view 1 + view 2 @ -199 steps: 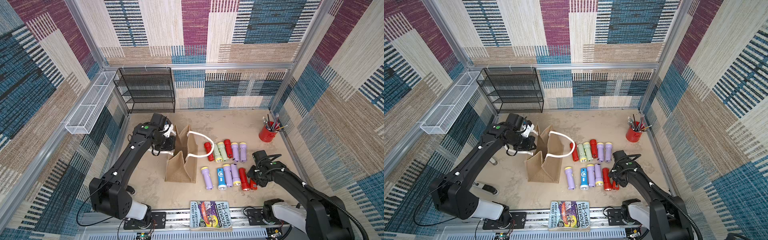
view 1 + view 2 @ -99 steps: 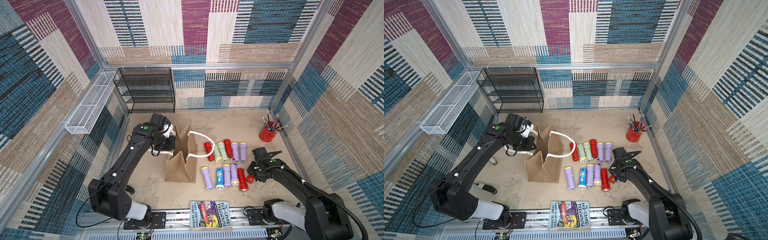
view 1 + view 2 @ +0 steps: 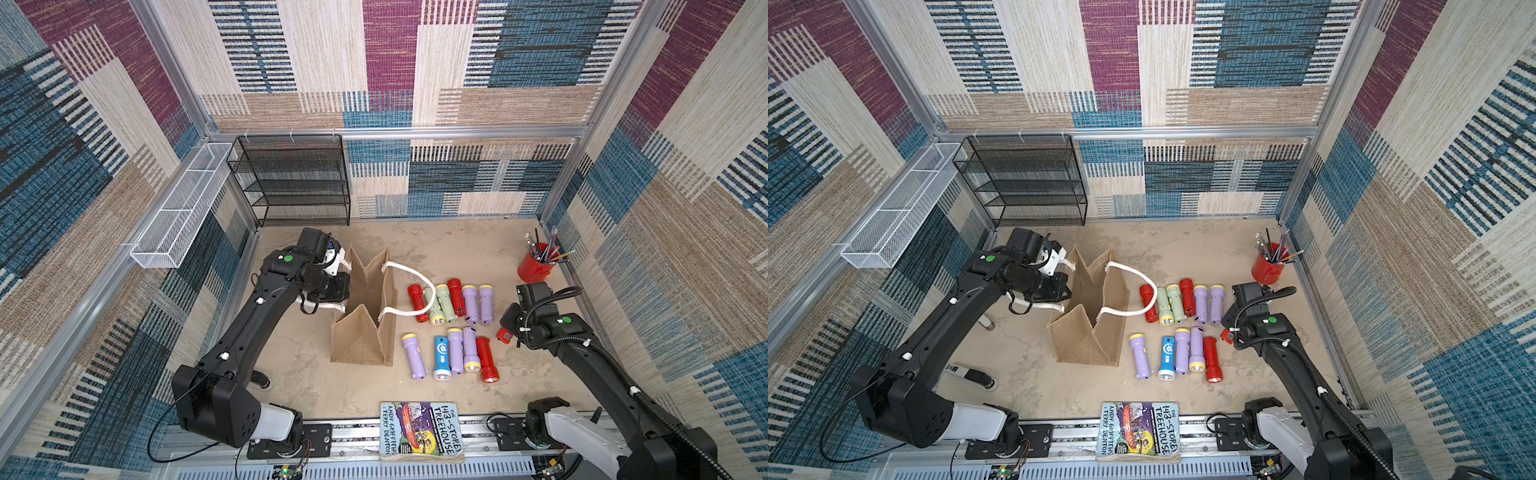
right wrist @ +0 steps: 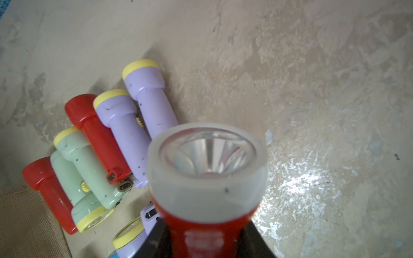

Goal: Put the flashlights into the tote bags
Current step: Pick up the flashlight from the center of the board, then place the flashlight in the canvas bag.

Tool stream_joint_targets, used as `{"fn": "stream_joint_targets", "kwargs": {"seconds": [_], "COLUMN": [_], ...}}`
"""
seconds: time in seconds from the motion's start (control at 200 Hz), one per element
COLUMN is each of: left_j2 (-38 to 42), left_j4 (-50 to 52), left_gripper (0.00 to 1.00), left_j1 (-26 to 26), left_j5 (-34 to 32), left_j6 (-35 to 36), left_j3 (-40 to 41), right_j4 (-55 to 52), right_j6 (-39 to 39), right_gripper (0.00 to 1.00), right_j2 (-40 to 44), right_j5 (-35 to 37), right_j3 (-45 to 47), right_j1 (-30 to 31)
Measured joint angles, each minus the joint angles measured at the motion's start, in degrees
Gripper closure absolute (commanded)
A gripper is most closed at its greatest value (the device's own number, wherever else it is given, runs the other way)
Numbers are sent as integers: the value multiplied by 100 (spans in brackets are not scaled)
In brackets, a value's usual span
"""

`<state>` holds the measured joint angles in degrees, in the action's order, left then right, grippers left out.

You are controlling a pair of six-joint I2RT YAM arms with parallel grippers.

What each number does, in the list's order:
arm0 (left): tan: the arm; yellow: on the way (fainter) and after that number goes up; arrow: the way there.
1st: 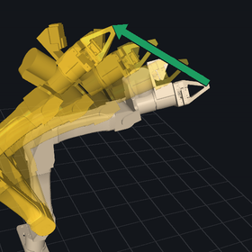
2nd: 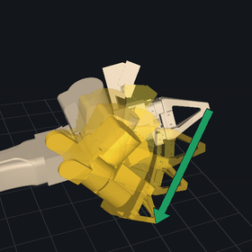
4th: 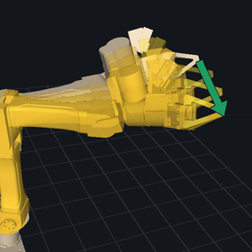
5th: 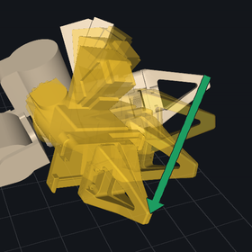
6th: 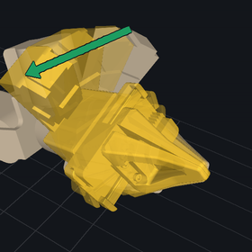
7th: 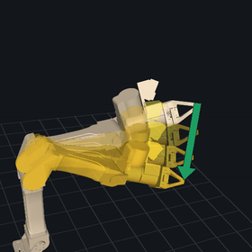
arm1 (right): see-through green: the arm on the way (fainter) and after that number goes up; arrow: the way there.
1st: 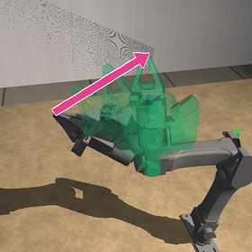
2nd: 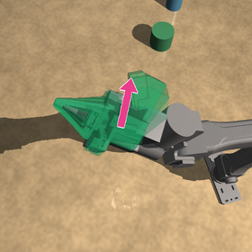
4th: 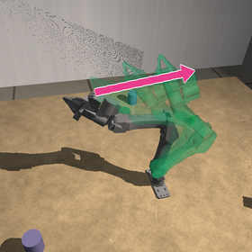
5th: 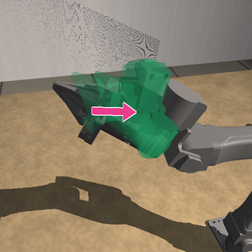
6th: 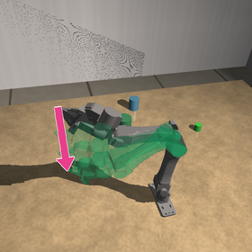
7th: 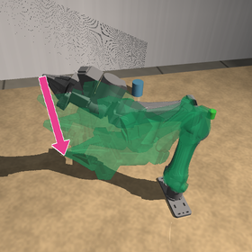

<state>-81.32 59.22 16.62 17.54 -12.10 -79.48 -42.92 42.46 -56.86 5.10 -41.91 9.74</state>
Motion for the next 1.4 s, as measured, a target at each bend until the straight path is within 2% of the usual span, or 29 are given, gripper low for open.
{"fn": "stream_joint_targets", "kwargs": {"seconds": [0.185,0.406,0.571,0.791,1.027,1.237,1.402], "left_j2": [-11,-33,-46,-66,2,125,249], "left_j4": [-7,-22,-28,-50,-186,-411,-509], "left_gripper": [96,96,96,96,96,96,96], "left_j1": [-2,-7,-13,-13,-28,-37,-42], "left_j5": [70,81,79,81,144,380,385], "left_j6": [0,-4,-4,-37,-256,-474,-555], "left_j3": [0,0,-2,-2,96,302,448], "right_j4": [31,363,560,977,1604,2024,2081], "right_j6": [-496,-942,-999,-1062,-1099,-1058,-841], "right_gripper": [71,70,70,70,69,70,69], "right_j2": [-72,-317,-476,-1047,-2243,-3340,-3685], "right_j5": [-833,-2149,-2780,-3003,-2951,-2953,-2813], "right_j3": [-776,-1818,-2468,-3303,-4061,-4616,-4586], "right_j1": [2,15,433,1587,2903,3556,3707]}}
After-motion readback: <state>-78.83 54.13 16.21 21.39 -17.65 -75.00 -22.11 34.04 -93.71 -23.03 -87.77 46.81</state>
